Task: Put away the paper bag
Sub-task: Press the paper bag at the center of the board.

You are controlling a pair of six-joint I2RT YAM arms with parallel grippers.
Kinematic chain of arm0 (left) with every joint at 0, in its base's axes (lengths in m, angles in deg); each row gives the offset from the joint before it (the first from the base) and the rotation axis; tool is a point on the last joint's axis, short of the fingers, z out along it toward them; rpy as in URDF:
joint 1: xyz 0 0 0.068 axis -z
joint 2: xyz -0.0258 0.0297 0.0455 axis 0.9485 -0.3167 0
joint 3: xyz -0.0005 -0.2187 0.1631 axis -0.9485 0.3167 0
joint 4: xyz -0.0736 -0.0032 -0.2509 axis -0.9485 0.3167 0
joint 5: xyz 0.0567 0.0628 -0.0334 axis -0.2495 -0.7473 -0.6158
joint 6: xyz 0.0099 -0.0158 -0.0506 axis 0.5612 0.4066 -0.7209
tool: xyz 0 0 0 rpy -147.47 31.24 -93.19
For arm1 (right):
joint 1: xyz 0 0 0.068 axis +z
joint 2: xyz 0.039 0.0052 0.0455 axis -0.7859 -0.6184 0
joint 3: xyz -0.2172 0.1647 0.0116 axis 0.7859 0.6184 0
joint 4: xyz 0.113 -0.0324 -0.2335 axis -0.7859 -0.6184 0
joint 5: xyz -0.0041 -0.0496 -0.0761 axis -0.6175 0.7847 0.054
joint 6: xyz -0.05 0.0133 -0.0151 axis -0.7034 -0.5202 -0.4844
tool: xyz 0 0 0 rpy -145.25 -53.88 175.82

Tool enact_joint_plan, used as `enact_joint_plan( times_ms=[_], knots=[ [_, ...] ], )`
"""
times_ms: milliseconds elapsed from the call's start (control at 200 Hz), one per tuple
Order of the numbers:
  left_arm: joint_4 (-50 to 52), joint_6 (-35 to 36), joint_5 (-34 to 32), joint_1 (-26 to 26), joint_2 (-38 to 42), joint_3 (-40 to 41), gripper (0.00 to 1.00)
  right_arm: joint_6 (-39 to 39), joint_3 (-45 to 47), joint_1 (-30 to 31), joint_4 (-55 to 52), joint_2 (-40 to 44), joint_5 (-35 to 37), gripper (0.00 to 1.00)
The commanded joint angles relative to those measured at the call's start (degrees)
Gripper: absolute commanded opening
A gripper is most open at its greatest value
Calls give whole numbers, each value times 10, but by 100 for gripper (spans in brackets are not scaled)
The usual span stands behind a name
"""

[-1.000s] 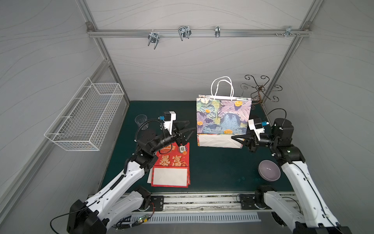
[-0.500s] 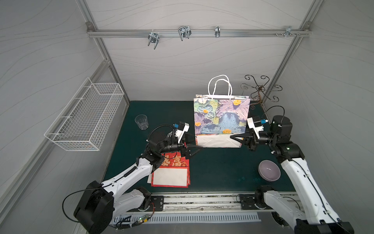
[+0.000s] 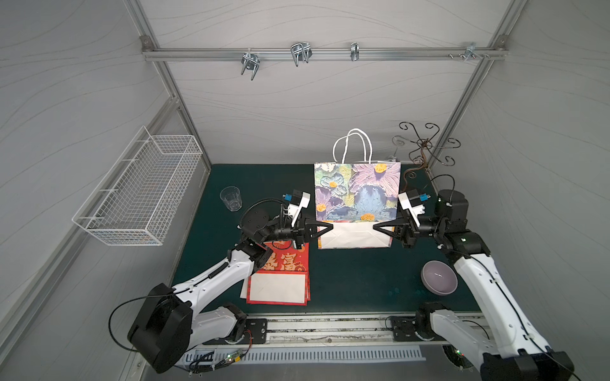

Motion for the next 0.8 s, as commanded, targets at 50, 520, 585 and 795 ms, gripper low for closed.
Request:
enact_joint_plan(
  times_ms=[50,520,585,795],
  knots=[
    [-53,0,8,6,1,-23,0,3,0,2,-7,1,-12,0],
    [-11,20,-26,6,24,-46,0,-16,0,4,-39,-2,-17,0],
    [-21,17,-27,6,23,-44,0,-18,0,4,-41,-2,-17,0],
    [-16,8,-51,6,28,-52,28,-28,0,4,-55,0,-17,0]
  ],
)
